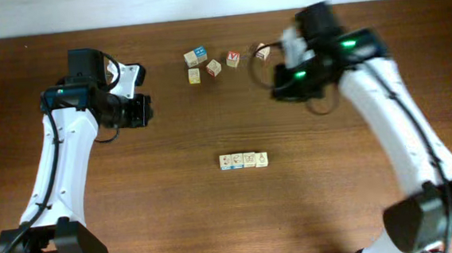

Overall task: Rotate 4 blocks
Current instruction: 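Push the row of blocks leftward with the right gripper to straighten it, then bring both grippers to the ends of the block row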

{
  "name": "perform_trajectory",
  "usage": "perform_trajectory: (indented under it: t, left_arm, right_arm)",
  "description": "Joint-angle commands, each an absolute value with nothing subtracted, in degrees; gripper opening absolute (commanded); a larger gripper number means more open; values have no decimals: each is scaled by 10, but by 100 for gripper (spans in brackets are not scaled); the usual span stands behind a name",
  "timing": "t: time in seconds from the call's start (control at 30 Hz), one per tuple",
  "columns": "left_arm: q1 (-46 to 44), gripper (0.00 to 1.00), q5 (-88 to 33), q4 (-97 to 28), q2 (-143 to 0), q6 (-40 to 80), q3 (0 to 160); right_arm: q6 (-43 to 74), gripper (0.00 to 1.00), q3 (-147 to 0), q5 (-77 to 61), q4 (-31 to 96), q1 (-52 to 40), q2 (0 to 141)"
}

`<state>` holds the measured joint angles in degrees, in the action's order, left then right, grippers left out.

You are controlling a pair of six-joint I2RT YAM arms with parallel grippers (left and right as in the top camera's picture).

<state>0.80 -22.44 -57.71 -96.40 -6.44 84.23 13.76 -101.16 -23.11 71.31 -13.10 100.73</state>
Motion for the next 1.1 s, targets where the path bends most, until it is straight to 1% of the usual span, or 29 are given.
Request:
perform_trajectory:
  t: [0.0,0.03,0.07,0.1,0.13,0.2,0.27,0.33,0.4,0.5,0.57,0.63,0.7,1.07]
  left_arm:
    - [4,0,-212,-616,-964,17,836]
    - [-11,0,-212,-608,-962,20,809]
    - [-30,0,-212,-587,-957,31,777]
    - [-53,0,-212,-541,-945,48,728]
    - [-65,0,-207,-525,-936,47,707]
    - [-78,0,-214,-524,-931,47,695]
    - [-96,0,-254,-484,-931,67,655]
    - [-117,0,-274,-415,-931,116,588]
    - [-164,0,-287,-313,-931,163,525]
    - [-184,0,-265,-294,-931,191,509]
    - [-184,0,-262,-291,-931,196,504]
    - [-190,0,-255,-278,-933,213,496]
    - [-209,0,-231,-263,-951,242,496]
    - [-208,0,-261,-217,-978,222,496]
  right_arm:
    - [4,4,-1001,-252,804,-62,1019]
    - [-13,4,-991,-251,817,-40,1019]
    - [-34,4,-973,-251,814,-38,1019]
    - [-58,4,-942,-251,797,-39,1019]
    - [-58,4,-902,-259,764,-39,1019]
    - [-58,4,-821,-321,683,-39,1019]
    - [-47,4,-745,-372,608,-44,1020]
    - [6,4,-695,-373,551,-49,1020]
    - [77,4,-641,-385,474,-49,1020]
    - [111,4,-602,-389,418,-66,1020]
    - [163,4,-584,-369,377,-82,1020]
    - [191,4,-581,-340,366,-91,1021]
    - [196,4,-581,-338,361,-91,1022]
    - [196,4,-581,-338,360,-91,1024]
